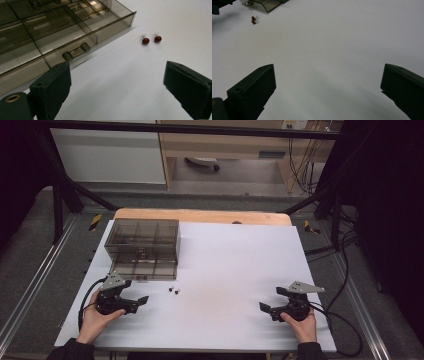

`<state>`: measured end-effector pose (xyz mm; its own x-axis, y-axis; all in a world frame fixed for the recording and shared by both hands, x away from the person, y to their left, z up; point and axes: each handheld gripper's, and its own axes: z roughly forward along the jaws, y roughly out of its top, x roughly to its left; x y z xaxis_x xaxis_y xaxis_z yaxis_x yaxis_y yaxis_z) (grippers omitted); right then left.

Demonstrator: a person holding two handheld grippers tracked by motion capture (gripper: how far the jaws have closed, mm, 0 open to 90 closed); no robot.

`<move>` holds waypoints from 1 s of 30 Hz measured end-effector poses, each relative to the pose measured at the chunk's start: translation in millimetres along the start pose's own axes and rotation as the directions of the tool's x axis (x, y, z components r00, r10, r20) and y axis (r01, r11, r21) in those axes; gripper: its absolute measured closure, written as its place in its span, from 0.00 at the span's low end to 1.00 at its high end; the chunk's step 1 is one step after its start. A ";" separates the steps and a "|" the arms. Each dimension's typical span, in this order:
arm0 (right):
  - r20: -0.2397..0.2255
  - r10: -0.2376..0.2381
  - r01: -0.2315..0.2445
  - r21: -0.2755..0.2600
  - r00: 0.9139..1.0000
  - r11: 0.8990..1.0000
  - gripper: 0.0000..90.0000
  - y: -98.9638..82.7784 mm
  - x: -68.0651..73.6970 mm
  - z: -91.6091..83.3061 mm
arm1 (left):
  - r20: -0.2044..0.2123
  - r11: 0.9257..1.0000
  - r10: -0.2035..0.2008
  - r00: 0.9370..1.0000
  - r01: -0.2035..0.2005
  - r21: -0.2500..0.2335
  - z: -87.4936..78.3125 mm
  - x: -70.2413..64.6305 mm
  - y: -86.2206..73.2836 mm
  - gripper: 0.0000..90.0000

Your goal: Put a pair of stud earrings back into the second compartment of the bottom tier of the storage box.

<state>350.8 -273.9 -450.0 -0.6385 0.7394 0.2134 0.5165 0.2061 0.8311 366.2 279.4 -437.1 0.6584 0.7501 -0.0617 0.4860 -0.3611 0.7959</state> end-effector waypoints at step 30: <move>-0.001 -0.004 0.004 0.013 1.000 1.000 0.01 -0.3 0.6 0.9 | 0.007 0.998 0.044 0.999 -0.045 0.052 25.7 -22.6 36.6 0.09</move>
<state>350.8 -273.0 -450.6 -0.6409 0.7381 0.2108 0.5217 0.2175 0.8249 383.9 235.0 -422.1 0.6832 0.7296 -0.0305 0.4855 -0.4227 0.7653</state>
